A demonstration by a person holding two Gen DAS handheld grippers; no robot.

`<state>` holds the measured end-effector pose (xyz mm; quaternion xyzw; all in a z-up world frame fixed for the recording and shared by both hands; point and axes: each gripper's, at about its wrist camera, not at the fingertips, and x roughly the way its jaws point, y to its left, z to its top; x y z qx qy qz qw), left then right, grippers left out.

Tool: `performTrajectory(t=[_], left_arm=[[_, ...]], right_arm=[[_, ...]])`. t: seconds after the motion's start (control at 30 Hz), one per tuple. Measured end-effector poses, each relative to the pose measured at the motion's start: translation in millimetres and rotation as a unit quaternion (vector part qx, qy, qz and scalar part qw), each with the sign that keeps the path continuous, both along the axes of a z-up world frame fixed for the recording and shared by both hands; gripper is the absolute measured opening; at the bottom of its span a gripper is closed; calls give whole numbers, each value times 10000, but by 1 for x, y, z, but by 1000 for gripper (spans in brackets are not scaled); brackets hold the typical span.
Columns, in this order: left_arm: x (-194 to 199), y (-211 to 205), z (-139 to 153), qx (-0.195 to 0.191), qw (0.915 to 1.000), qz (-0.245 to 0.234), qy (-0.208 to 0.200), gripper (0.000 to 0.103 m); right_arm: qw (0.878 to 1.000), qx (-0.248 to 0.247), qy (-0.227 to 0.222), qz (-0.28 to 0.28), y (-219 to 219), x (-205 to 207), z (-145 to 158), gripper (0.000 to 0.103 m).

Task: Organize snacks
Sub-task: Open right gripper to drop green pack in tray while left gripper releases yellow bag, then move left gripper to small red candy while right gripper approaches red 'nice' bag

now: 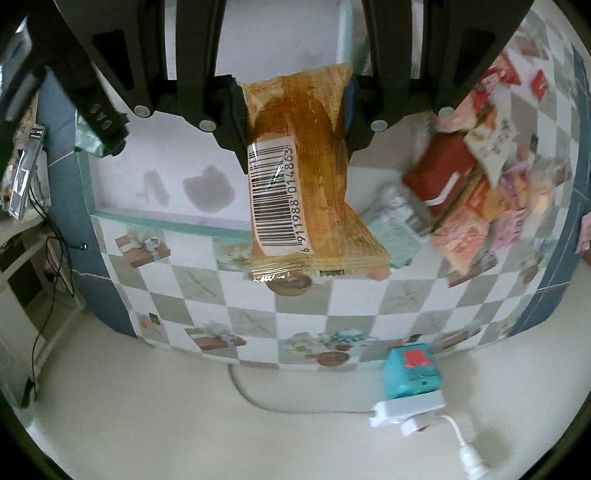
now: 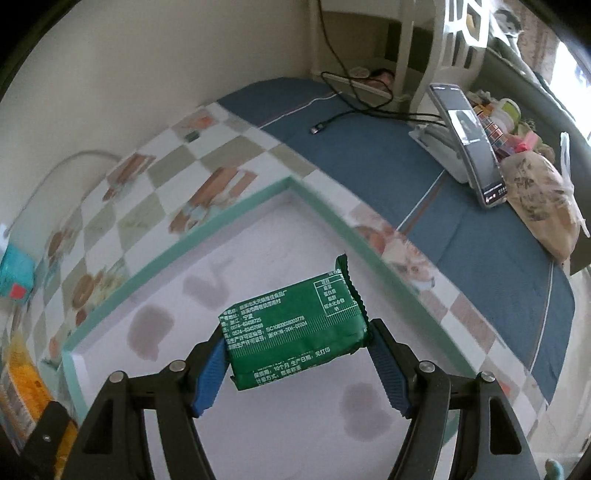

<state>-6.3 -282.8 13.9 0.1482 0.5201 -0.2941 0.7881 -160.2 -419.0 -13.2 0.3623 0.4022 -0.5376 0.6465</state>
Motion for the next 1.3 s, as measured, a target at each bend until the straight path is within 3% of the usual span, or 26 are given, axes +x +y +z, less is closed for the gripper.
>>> performTrajectory(t=[0.17, 0.23, 0.27, 0.4, 0.5, 0.7, 0.83, 1.1, 1.3], left_arm=[[3, -9, -10, -70, 9998, -80, 153, 47], [5, -5, -4, -136, 9998, -82, 109, 81], [6, -3, 0, -173, 9998, -45, 84, 86], [17, 14, 20, -348, 9992, 180, 71, 87], [28, 35, 34, -353, 9983, 457, 84, 88], [53, 102, 52, -471, 9897, 1346, 101, 91], [66, 145, 53, -351, 9843, 1729, 80, 91], [86, 216, 46, 230, 9663, 2562, 74, 91], [95, 270, 43, 238, 9497, 3117, 185, 91]], right_arm=[[9999, -75, -101, -83, -10, -2, 7, 75], [9998, -43, -181, -79, -11, -3, 11, 76], [9998, -26, -202, -83, -11, -3, 12, 77], [9994, -156, -310, 60, -5, -2, 26, 88], [9985, -346, -394, 177, 4, 0, 42, 103], [9953, -643, -521, 493, 29, 9, 79, 103], [9922, -842, -512, 758, 49, 19, 96, 103], [9857, -814, -358, 1433, 106, 47, 101, 103], [9770, -844, -397, 1916, 150, 69, 109, 103]])
